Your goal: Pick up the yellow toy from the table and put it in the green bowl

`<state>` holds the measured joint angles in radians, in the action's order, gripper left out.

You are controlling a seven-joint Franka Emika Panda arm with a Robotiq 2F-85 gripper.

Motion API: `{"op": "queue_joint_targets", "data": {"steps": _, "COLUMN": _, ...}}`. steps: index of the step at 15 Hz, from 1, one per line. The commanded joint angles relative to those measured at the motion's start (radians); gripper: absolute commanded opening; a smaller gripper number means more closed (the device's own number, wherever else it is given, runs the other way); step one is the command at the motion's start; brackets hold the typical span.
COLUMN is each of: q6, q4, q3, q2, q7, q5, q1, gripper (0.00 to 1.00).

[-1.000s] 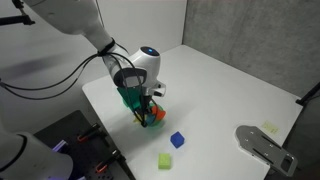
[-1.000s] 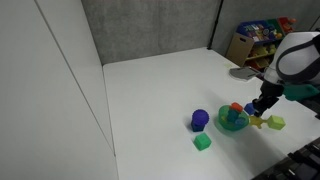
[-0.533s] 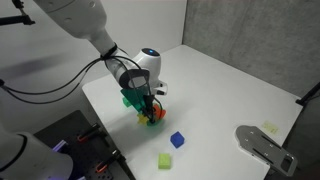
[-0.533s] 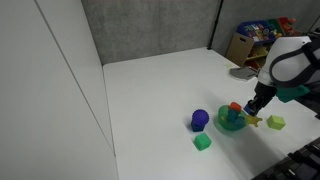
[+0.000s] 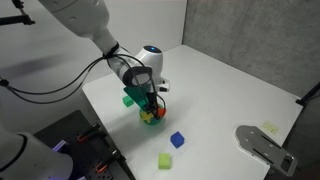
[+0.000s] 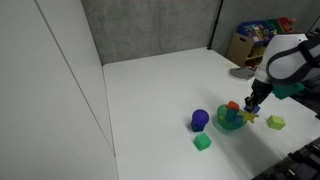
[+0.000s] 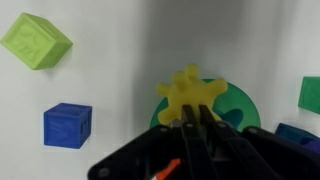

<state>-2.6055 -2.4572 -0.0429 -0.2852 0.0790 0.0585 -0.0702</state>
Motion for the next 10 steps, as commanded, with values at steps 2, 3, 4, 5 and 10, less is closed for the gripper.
{"op": "queue_joint_targets", "data": {"steps": 2, "q6": -0.003, "q4": 0.024, "q3": -0.009, "q2": -0.006, "q7": -0.037, "q5": -0.038, "q1": 0.016, "gripper": 0.03}}
{"op": "queue_joint_targets", "data": {"steps": 3, "q6": -0.004, "q4": 0.024, "q3": -0.01, "q2": -0.008, "q7": -0.04, "q5": -0.045, "q1": 0.018, "gripper": 0.03}}
{"op": "queue_joint_targets", "data": {"steps": 4, "q6": -0.005, "q4": 0.024, "q3": -0.01, "q2": -0.009, "q7": -0.043, "q5": -0.049, "q1": 0.02, "gripper": 0.03}}
{"op": "queue_joint_targets", "data": {"steps": 5, "q6": -0.004, "q4": 0.024, "q3": -0.013, "q2": -0.012, "q7": -0.053, "q5": -0.061, "q1": 0.025, "gripper": 0.03}}
{"op": "queue_joint_targets", "data": {"steps": 10, "q6": -0.002, "q4": 0.025, "q3": -0.024, "q2": -0.015, "q7": -0.109, "q5": -0.132, "q1": 0.057, "gripper": 0.03}}
